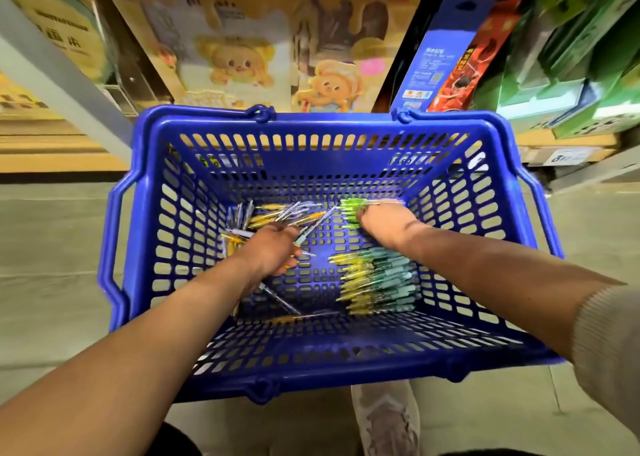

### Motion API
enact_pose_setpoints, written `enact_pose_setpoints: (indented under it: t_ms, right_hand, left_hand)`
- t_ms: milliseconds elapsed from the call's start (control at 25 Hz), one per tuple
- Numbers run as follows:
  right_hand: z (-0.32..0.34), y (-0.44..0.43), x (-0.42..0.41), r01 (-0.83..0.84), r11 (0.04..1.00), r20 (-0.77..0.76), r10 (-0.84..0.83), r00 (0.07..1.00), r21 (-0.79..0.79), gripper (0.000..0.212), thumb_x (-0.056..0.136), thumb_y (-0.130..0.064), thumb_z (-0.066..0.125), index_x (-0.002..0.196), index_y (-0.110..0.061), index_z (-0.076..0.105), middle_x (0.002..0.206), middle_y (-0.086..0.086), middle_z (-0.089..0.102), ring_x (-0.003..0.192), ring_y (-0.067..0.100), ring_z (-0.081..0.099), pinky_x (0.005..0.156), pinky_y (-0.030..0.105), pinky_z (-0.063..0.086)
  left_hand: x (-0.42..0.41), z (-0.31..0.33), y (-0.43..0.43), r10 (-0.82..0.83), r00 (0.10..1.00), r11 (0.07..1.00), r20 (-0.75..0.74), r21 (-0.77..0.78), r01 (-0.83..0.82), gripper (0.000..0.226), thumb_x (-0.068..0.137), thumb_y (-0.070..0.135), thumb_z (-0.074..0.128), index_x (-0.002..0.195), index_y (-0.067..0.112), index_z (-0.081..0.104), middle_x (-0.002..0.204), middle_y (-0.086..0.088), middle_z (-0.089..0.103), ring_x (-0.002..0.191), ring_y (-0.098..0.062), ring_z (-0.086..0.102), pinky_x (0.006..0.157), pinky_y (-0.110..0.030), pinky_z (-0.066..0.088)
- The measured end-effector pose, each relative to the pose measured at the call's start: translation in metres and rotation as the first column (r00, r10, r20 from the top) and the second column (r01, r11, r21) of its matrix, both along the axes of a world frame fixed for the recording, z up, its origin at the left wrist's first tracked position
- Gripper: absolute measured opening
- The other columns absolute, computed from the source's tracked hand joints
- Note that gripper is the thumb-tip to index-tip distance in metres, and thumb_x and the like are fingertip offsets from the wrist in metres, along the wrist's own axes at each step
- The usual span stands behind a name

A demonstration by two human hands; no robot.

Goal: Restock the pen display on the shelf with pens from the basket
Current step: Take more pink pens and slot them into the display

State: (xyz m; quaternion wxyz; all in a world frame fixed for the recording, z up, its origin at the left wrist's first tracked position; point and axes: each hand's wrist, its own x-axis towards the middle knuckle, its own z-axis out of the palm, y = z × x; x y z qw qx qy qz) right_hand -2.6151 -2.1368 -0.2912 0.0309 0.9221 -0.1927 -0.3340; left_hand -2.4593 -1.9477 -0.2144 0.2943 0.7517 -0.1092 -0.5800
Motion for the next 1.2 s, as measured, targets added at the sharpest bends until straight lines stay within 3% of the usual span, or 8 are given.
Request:
enact_pose_setpoints:
  t_ms: [200, 320, 560, 600, 720, 800, 1040, 1200]
  right_hand:
    - [0.026, 0.018, 0.009, 0.133, 0.954, 0.200, -0.191, 0.961, 0.269, 0.016, 0.090, -0.014, 0.062, 0.104, -0.015, 0.056, 0.095, 0.005, 0.069, 0.081, 0.029, 0.068, 0.067, 0.034, 0.055]
    - [0.047, 0.055, 0.034, 0.349, 0.661, 0.231, -0.625, 0.745, 0.664, 0.015, 0.081, -0.019, 0.073, 0.095, -0.021, 0.067, 0.086, -0.008, 0.071, 0.076, 0.012, 0.067, 0.066, 0.018, 0.053]
    - [0.039, 0.096, 0.060, 0.323, 0.082, -0.089, -0.872, 0.482, 0.943, 0.014, 0.081, -0.012, 0.079, 0.079, -0.021, 0.069, 0.074, 0.011, 0.059, 0.079, 0.017, 0.065, 0.092, 0.041, 0.059]
    - [0.035, 0.086, 0.054, 0.340, 0.158, -0.039, -0.862, 0.506, 0.927, 0.015, 0.083, -0.015, 0.079, 0.079, -0.026, 0.069, 0.074, 0.004, 0.060, 0.080, 0.016, 0.065, 0.093, 0.037, 0.058]
    - [0.021, 0.042, 0.026, 0.360, 0.773, 0.256, -0.545, 0.798, 0.522, 0.014, 0.092, -0.012, 0.067, 0.105, -0.017, 0.068, 0.102, 0.003, 0.070, 0.095, 0.024, 0.069, 0.089, 0.036, 0.056]
    - [0.013, 0.015, 0.004, 0.198, 0.963, 0.203, -0.234, 0.951, 0.184, 0.033, 0.092, 0.000, 0.058, 0.124, -0.010, 0.060, 0.118, 0.011, 0.064, 0.103, 0.033, 0.067, 0.086, 0.041, 0.056]
    - [0.000, 0.003, -0.014, 0.004, 0.999, -0.044, -0.006, 0.999, -0.041, 0.047, 0.092, 0.010, 0.048, 0.136, -0.007, 0.051, 0.128, 0.014, 0.061, 0.103, 0.034, 0.067, 0.068, 0.039, 0.047]
    - [0.005, 0.000, -0.006, -0.046, 0.998, 0.000, 0.046, 0.999, -0.034, 0.042, 0.094, 0.008, 0.051, 0.134, -0.006, 0.053, 0.127, 0.014, 0.060, 0.106, 0.035, 0.067, 0.082, 0.045, 0.058]
  left_hand:
    - [0.016, -0.008, 0.003, 0.118, 0.984, 0.993, -0.131, 0.010, -0.118, 0.033, 0.107, 0.037, 0.044, 0.123, 0.013, 0.060, 0.115, -0.009, 0.073, 0.103, -0.025, 0.070, 0.082, -0.031, 0.057]
    - [0.017, -0.014, 0.003, 0.173, 0.956, 0.981, -0.237, -0.049, -0.190, 0.027, 0.105, 0.038, 0.051, 0.123, 0.022, 0.062, 0.127, -0.005, 0.069, 0.112, -0.022, 0.067, 0.099, -0.038, 0.053]
    - [0.009, -0.018, 0.001, 0.261, 0.947, 0.951, -0.185, -0.122, -0.286, 0.032, 0.109, 0.021, 0.046, 0.134, 0.003, 0.052, 0.107, -0.007, 0.078, 0.080, -0.018, 0.075, 0.070, -0.034, 0.058]
    - [0.011, -0.019, 0.001, 0.254, 0.954, 0.956, -0.162, -0.106, -0.273, 0.033, 0.109, 0.022, 0.044, 0.137, 0.006, 0.049, 0.113, -0.007, 0.076, 0.089, -0.023, 0.075, 0.073, -0.036, 0.058]
    - [0.013, -0.020, 0.003, 0.245, 0.958, 0.967, -0.151, -0.039, -0.254, 0.027, 0.109, 0.021, 0.043, 0.130, 0.009, 0.055, 0.117, -0.009, 0.072, 0.096, -0.027, 0.072, 0.076, -0.038, 0.058]
    - [0.014, -0.019, 0.002, 0.255, 0.949, 0.964, -0.186, -0.024, -0.264, 0.021, 0.108, 0.018, 0.045, 0.122, 0.008, 0.057, 0.105, -0.010, 0.074, 0.076, -0.021, 0.070, 0.065, -0.032, 0.056]
    - [0.011, -0.019, -0.003, 0.243, 0.941, 0.967, -0.236, -0.025, -0.255, 0.020, 0.106, 0.020, 0.046, 0.111, 0.008, 0.062, 0.078, -0.006, 0.071, 0.052, -0.014, 0.051, 0.047, -0.025, 0.041]
    - [0.012, -0.019, -0.001, 0.297, 0.916, 0.951, -0.270, 0.000, -0.308, 0.027, 0.109, 0.026, 0.046, 0.125, 0.007, 0.057, 0.113, -0.016, 0.073, 0.089, -0.028, 0.075, 0.065, -0.035, 0.058]
